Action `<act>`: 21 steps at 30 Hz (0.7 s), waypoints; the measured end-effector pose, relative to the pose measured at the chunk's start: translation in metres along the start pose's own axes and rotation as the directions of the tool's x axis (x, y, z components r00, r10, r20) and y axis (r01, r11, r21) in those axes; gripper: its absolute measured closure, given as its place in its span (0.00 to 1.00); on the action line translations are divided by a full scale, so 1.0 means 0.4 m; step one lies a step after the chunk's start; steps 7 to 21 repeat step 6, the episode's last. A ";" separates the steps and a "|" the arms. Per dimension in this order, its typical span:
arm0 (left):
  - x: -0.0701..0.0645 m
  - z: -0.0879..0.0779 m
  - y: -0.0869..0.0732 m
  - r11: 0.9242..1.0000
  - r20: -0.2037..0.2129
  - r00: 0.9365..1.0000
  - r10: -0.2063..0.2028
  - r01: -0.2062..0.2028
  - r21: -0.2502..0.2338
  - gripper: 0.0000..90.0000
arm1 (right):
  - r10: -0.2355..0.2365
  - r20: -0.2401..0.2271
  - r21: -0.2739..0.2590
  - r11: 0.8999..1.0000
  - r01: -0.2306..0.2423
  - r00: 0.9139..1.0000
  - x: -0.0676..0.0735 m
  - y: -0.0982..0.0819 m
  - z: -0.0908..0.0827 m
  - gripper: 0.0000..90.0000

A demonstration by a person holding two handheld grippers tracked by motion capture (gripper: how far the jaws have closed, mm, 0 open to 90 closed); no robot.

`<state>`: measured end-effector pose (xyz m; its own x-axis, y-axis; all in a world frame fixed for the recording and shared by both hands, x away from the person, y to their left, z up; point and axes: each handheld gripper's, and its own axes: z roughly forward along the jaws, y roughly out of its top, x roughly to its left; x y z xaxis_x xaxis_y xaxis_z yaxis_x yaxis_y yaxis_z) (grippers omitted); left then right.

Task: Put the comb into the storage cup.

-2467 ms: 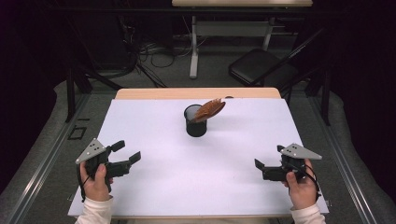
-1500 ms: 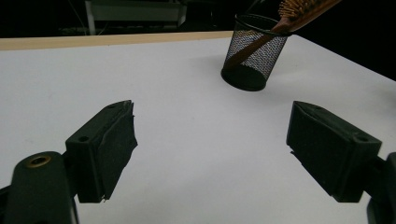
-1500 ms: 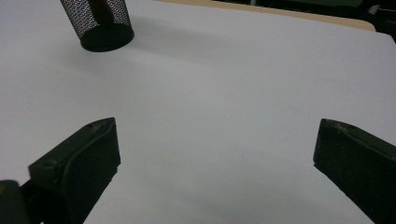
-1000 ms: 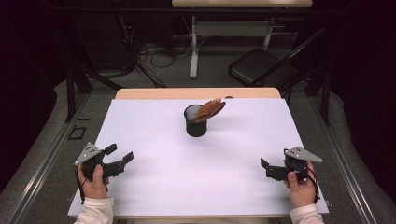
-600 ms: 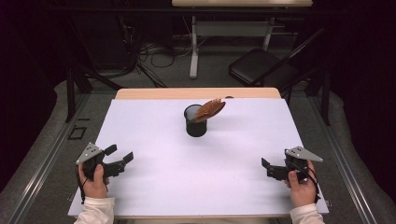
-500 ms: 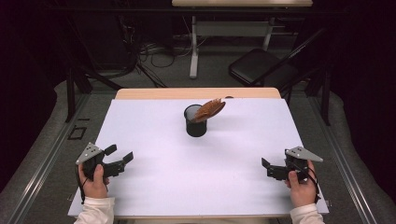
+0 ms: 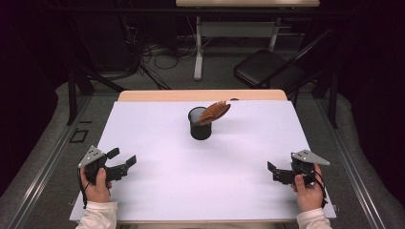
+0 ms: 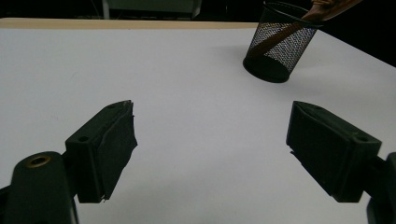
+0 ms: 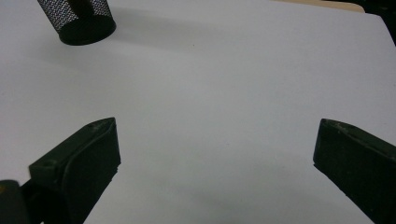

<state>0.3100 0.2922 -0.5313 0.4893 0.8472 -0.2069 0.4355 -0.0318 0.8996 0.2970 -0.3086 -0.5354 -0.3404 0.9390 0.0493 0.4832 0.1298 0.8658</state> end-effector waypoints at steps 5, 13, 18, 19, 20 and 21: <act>0.000 0.003 -0.001 1.000 0.003 1.000 0.000 0.000 0.007 0.18 | 0.003 0.000 -0.003 1.000 -0.003 1.000 -0.001 -0.002 0.002 0.00; -0.001 0.003 -0.001 1.000 0.002 1.000 0.001 -0.001 0.008 0.18 | 0.002 0.000 -0.003 1.000 -0.002 1.000 -0.001 -0.002 0.002 0.00; -0.001 0.003 -0.001 1.000 0.002 1.000 0.001 -0.001 0.008 0.18 | 0.002 0.000 -0.003 1.000 -0.002 1.000 -0.001 -0.002 0.002 0.00; -0.001 0.003 -0.001 1.000 0.002 1.000 0.001 -0.001 0.008 0.18 | 0.002 0.000 -0.003 1.000 -0.002 1.000 -0.001 -0.002 0.002 0.00; -0.001 0.003 -0.001 1.000 0.002 1.000 0.001 -0.001 0.008 0.18 | 0.002 0.000 -0.003 1.000 -0.002 1.000 -0.001 -0.002 0.002 0.00; -0.001 0.003 -0.001 1.000 0.002 1.000 0.001 -0.001 0.008 0.18 | 0.002 0.000 -0.003 1.000 -0.002 1.000 -0.001 -0.002 0.002 0.00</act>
